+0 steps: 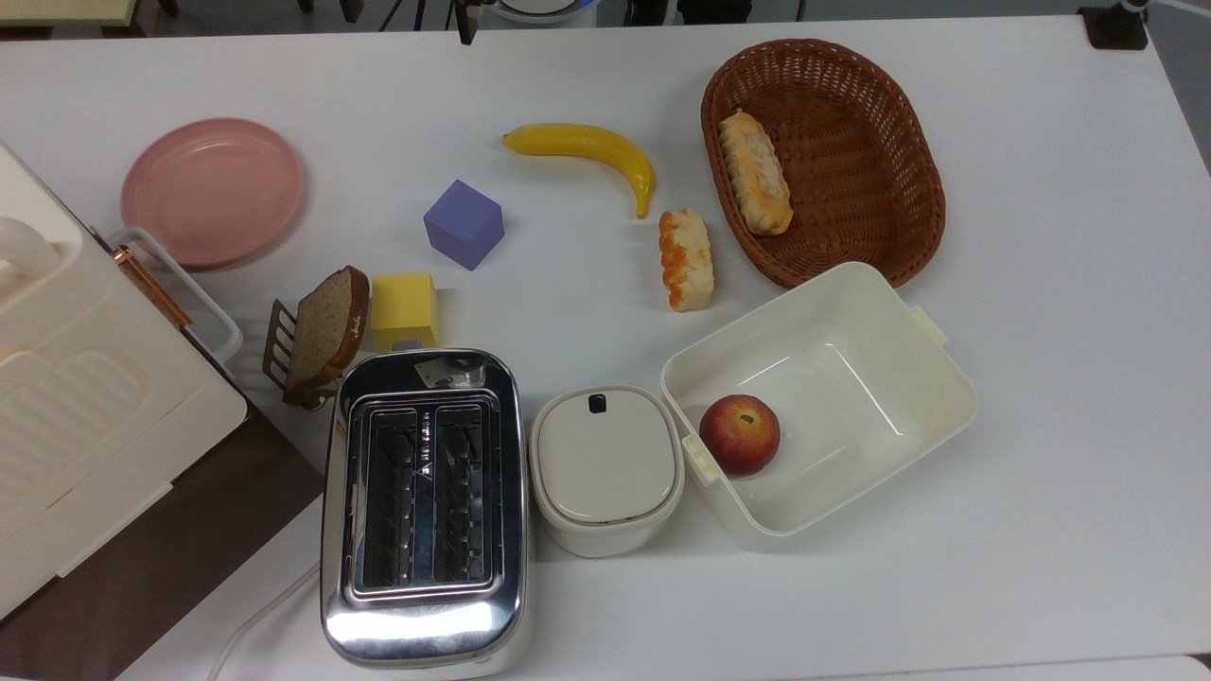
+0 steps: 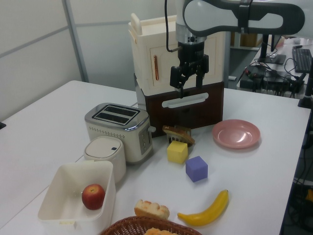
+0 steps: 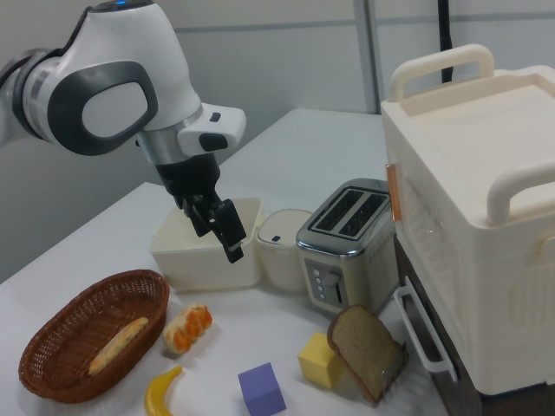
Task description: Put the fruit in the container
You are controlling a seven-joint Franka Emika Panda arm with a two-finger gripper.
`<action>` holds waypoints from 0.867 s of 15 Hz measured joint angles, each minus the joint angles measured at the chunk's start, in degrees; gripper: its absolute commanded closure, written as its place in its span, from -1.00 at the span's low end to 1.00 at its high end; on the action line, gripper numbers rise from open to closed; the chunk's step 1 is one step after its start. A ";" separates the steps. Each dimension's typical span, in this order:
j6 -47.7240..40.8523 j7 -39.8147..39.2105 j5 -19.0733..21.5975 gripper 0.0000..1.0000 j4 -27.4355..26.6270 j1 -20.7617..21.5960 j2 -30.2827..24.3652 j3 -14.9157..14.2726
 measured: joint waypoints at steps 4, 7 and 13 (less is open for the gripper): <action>0.00 -5.82 0.00 -1.00 -0.05 0.00 0.30 -0.23; 0.00 -6.72 0.00 -1.00 -0.07 0.00 0.53 -0.31; 0.00 -6.77 0.00 -1.00 -0.07 0.00 0.53 -0.32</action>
